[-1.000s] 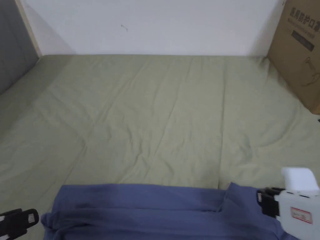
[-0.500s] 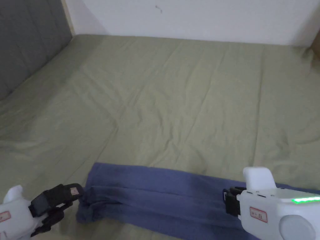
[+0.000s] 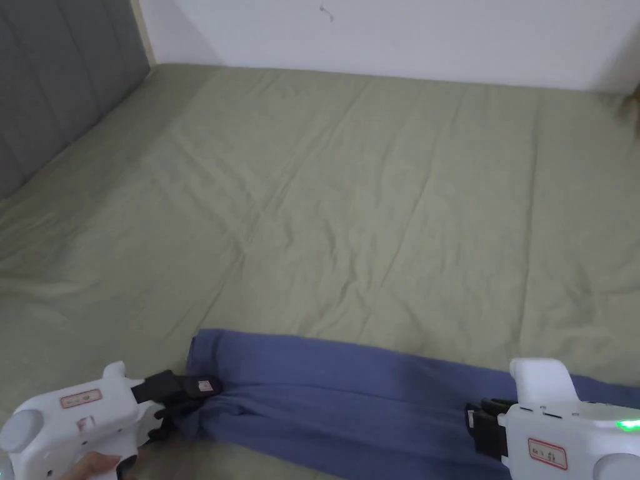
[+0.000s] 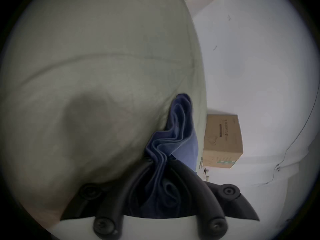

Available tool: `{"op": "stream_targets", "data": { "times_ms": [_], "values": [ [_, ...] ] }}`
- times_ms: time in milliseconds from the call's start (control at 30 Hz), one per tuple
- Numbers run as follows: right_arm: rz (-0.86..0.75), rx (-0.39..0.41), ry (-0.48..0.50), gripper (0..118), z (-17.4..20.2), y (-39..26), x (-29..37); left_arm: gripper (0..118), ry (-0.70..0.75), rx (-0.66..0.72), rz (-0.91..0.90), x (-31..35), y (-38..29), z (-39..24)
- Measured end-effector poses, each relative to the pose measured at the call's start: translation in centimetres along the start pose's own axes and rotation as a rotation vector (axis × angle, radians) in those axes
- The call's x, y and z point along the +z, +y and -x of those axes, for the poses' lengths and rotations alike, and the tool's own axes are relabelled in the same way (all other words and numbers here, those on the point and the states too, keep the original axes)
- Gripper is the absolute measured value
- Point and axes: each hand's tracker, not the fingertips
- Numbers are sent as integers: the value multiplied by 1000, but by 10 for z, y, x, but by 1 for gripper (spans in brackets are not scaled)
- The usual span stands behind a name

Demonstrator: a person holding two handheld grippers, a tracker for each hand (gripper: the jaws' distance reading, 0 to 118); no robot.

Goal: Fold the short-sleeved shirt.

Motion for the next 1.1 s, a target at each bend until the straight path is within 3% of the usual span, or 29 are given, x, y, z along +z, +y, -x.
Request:
{"op": "stream_targets", "data": {
  "times_ms": [67,167,233,333,433,500,600,700,867,900,1000,1100],
  "values": [
    [-7,-2,1,0,-3,-2,6,7,17,15,-5,7,1,-15],
    [-17,-8,-9,0,-14,-1,13,7,185,-154,-17,15,-9,-49],
    [-35,-32,-16,0,-22,-1,18,7,188,-206,-24,18,-13,-71],
    [-69,-82,-13,0,-40,-6,27,7,272,-392,-76,16,-31,-124],
    [-96,-116,-24,0,-52,-10,38,7,359,-674,-83,1,-65,-193],
    [-123,-143,-37,0,-62,-14,45,7,353,-879,-32,-21,-103,-240],
    [-151,-187,-46,0,-77,-20,55,7,273,-1057,120,-63,-154,-280],
    [-170,-233,-54,0,-93,-27,63,7,206,-1120,258,-119,-194,-283],
    [-171,-312,-77,0,-117,-39,70,8,244,-1174,482,-202,-246,-257],
    [-172,-324,-77,0,-120,-41,71,18,269,-1168,503,-213,-250,-251],
    [-169,-348,-79,0,-126,-45,72,79,306,-1097,510,-226,-253,-239],
    [-165,-354,-84,0,-127,-46,72,84,263,-1026,480,-211,-240,-243]
  ]
}}
